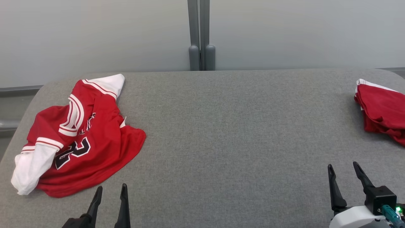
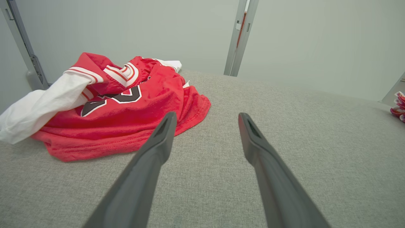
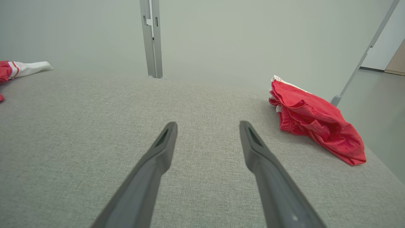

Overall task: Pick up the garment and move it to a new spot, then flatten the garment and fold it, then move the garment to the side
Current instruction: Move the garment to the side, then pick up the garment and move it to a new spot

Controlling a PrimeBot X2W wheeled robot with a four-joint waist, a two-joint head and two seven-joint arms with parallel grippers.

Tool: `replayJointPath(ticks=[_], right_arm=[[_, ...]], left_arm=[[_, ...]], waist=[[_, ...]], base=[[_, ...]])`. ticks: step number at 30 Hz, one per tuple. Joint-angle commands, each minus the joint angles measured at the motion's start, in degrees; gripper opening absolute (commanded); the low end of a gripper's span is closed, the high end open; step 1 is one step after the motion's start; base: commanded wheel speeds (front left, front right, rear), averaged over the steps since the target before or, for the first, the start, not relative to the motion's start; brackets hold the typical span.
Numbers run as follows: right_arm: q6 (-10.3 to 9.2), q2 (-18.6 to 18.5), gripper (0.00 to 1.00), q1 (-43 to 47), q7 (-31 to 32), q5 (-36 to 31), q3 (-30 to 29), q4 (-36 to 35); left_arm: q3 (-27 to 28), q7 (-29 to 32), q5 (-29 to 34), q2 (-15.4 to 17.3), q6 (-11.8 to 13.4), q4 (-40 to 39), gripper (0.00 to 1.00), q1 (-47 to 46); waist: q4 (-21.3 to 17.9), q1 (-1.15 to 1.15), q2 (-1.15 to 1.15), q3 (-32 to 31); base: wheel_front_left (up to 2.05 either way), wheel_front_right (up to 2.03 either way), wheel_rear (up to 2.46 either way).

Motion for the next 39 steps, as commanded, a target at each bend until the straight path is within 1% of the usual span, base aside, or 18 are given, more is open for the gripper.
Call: replayJointPath(ticks=[1,8,12,16,20,23,26,29,33,36,37,39], right_arm=[[-0.08,0.14,1.00,-0.08,-0.16,-0.44,-0.18,-0.01],[-0.08,0.71,1.00,0.20,-0.16,-0.40,-0.08,-0.19],[-0.08,1.03,1.00,0.42,-0.15,0.06,1.27,0.01],[-0.08,1.11,1.00,0.77,-0.16,0.85,3.18,0.13],[-0.08,1.33,1.00,0.93,-0.15,2.15,5.75,0.70],[-0.08,1.31,1.00,0.42,-0.16,2.59,7.84,1.51],[-0.08,1.05,1.00,-0.76,-0.16,2.95,8.86,1.82],[-0.08,0.86,1.00,-1.07,-0.16,3.33,9.78,2.15],[-0.08,0.44,1.00,-0.84,-0.16,3.68,10.10,2.75],[-0.08,-0.34,1.00,-1.36,-0.16,3.61,10.01,2.93],[-0.08,-0.65,1.00,-1.83,-0.16,3.55,9.96,2.77],[-0.08,-1.56,1.00,-2.94,-0.16,3.33,9.77,2.58]], left_arm=[[0.27,-0.01,0.29,0.17,-0.13,0.05,1.00,0.27],[-0.13,-0.01,0.45,0.17,-0.29,0.04,1.00,0.04],[-0.35,-0.01,0.51,0.17,-0.28,0.20,1.00,-0.75],[-0.33,-0.01,0.72,0.18,-0.32,0.46,1.00,-1.73],[0.12,0.00,0.19,0.18,-0.18,0.87,1.00,-1.52],[1.08,-0.01,1.06,0.20,-0.35,1.32,1.00,-1.21],[2.59,0.00,1.21,0.17,-0.45,1.37,1.00,-0.52],[3.92,-0.01,0.56,0.16,-0.53,1.48,1.00,-0.15],[3.57,-0.01,1.16,0.15,-1.03,2.09,1.00,-2.14],[2.92,-0.01,1.16,0.15,-1.20,2.78,1.00,-5.13],[2.38,0.01,0.94,0.15,-1.31,3.67,1.00,-6.03],[-0.43,0.02,0.53,0.33,-1.54,7.90,1.00,-9.12]], waist=[[-0.12,0.00,0.00,0.03],[0.38,0.00,0.00,0.04],[2.09,0.00,0.00,0.22],[6.48,0.00,0.00,0.10],[12.90,0.00,0.00,-0.13],[17.77,0.00,0.00,-0.37],[21.06,0.00,0.00,-0.48],[23.01,0.00,0.00,-0.48],[23.72,0.00,0.00,0.17],[22.69,0.00,0.00,2.04],[22.16,0.00,0.00,2.98],[21.02,0.00,0.00,5.56]], base=[[0.00,0.00,0.00],[0.00,0.00,0.00],[0.00,0.00,0.00],[0.00,0.00,0.00],[0.00,0.00,0.00],[0.00,0.00,0.00],[0.00,0.00,0.00],[0.00,0.00,0.00],[0.00,0.00,0.00],[0.00,0.00,0.00],[0.00,0.00,0.00],[0.00,0.00,0.00]])
